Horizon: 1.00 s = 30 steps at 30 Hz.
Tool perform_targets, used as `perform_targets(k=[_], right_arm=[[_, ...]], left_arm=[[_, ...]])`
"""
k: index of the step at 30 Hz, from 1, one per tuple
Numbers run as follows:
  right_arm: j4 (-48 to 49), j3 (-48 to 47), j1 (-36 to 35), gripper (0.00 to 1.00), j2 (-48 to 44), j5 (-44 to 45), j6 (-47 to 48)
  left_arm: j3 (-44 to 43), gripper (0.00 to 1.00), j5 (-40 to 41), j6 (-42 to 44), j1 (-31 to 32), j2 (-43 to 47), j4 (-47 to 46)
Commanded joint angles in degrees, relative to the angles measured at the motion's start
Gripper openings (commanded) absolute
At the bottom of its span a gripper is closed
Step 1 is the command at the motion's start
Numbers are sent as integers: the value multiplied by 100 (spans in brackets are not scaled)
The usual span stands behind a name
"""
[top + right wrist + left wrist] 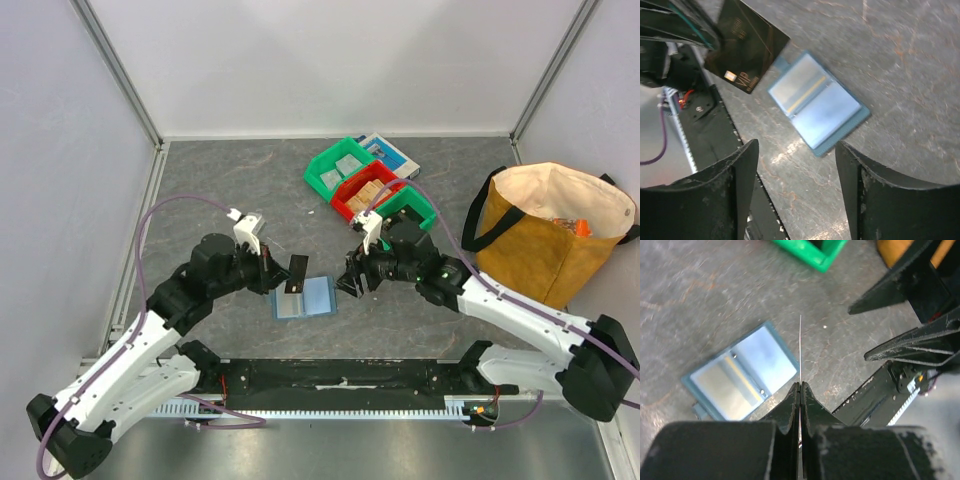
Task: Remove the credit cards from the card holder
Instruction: Place the credit card in the storage box.
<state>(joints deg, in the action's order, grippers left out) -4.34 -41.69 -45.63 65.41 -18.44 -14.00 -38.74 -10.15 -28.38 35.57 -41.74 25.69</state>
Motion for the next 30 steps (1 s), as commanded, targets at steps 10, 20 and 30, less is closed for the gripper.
perform_targets(k=[10,20,30], right_arm=[[-1305,-1490,1,76,-371,-1812,1750],[-1614,-2062,1,67,200,-2638,2568],[-1781,-2256,-8,21,710,-3218,2753]], left_arm=[[-1600,2,-3193,3627,-24,-703,1086],[-2506,2,-3362,4903,336,-1618,2089],[-2691,2,-3256,5088,547,-1821,2317]])
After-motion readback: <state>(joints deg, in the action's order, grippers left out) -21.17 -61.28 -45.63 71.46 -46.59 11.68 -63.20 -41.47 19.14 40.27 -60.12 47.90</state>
